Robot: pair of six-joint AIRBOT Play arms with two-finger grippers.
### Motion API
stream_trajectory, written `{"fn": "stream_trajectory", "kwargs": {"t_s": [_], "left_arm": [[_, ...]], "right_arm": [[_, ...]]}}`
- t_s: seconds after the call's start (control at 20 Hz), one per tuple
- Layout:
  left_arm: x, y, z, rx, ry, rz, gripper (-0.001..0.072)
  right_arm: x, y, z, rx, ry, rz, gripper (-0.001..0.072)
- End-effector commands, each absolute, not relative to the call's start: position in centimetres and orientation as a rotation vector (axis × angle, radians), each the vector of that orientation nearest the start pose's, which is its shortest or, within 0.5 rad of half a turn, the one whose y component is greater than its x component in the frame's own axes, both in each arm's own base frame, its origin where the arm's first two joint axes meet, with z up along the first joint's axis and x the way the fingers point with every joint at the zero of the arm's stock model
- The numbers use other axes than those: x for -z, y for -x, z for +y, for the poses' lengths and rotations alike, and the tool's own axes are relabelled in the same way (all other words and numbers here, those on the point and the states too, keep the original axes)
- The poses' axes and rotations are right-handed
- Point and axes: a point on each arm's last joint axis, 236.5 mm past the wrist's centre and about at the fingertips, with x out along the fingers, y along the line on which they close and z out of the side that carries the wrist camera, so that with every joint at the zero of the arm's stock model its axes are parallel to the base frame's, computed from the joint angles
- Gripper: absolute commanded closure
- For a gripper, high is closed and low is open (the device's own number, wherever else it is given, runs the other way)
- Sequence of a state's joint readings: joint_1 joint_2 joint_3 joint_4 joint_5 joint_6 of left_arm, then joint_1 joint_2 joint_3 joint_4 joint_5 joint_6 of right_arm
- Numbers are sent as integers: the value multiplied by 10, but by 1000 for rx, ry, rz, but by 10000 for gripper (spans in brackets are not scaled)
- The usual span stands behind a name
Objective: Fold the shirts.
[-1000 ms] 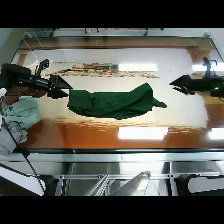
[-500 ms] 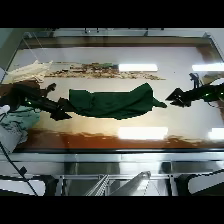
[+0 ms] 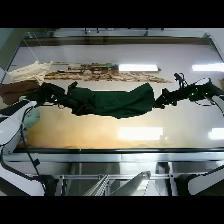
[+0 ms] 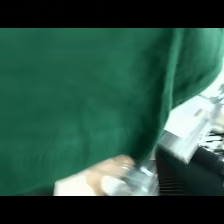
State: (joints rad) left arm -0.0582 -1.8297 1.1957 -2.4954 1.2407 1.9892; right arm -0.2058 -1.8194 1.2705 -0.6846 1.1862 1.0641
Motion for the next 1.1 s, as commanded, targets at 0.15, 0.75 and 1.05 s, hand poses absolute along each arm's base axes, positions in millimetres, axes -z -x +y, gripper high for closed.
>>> {"fn": "stream_trajectory", "kwargs": {"t_s": [0.15,0.75,1.05], "left_arm": [[107,-364,-242,799,576,1642,699],[-117,-364,-250,1251,454,1358,692],[-251,-354,-232,1228,272,975,689]], "right_arm": [[58,-442,104,-675,-738,1250,691],[-162,-439,84,-815,-570,683,694],[-254,-401,85,-741,-363,471,693]]}}
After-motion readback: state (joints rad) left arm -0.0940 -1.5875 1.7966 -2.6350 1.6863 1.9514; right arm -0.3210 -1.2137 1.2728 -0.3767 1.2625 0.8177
